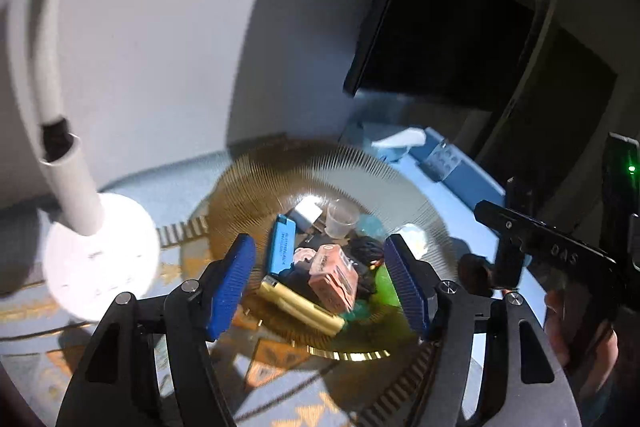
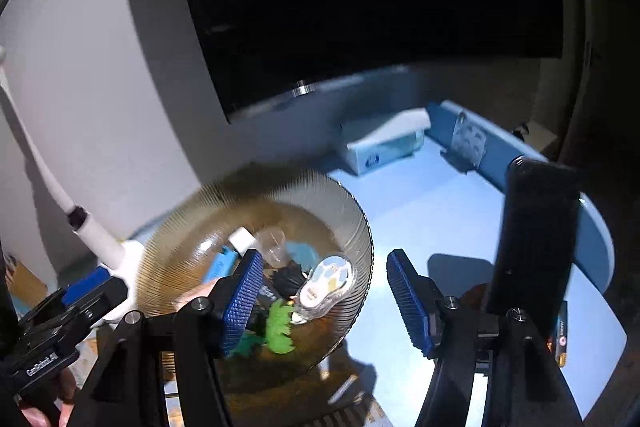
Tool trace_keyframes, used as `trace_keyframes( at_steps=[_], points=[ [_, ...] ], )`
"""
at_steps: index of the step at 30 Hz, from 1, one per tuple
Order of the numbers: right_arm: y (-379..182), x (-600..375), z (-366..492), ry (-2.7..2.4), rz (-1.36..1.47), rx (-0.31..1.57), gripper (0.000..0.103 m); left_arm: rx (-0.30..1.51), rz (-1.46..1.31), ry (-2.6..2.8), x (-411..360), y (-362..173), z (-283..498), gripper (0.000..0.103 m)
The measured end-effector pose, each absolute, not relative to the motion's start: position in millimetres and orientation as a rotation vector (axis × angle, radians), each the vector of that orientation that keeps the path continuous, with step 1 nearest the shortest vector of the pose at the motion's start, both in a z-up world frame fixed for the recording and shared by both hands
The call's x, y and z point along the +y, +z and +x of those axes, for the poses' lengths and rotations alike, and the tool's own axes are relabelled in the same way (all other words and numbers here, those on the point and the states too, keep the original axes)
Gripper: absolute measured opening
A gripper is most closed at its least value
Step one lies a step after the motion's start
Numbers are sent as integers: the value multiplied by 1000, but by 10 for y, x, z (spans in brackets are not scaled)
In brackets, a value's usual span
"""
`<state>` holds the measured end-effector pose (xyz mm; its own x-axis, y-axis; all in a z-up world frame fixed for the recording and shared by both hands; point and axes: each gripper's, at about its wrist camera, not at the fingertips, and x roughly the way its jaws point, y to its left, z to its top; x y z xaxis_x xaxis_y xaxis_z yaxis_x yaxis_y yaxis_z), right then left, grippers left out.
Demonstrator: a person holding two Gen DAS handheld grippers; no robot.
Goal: Organize rigid objects
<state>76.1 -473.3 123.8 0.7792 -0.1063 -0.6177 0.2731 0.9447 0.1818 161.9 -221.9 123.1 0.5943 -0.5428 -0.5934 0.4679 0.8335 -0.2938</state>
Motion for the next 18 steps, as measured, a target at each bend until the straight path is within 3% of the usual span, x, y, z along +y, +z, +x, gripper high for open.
trace_keyframes(
  at_steps=[10,12,14,18],
  points=[
    [1574,-4161,257,-76,267,571,63,560,-134,-470,-1373,1951,684,65],
    [1655,-3950,160,-26,247,547,63,508,-131,-429,-1146,2089,439,71],
    [1700,-3709,79,38,228,523,63,458,-128,-381,-977,2165,236,84],
    [1592,-3142,-16,159,162,513,72,413,-76,-235,-677,2105,-129,86]
  ],
)
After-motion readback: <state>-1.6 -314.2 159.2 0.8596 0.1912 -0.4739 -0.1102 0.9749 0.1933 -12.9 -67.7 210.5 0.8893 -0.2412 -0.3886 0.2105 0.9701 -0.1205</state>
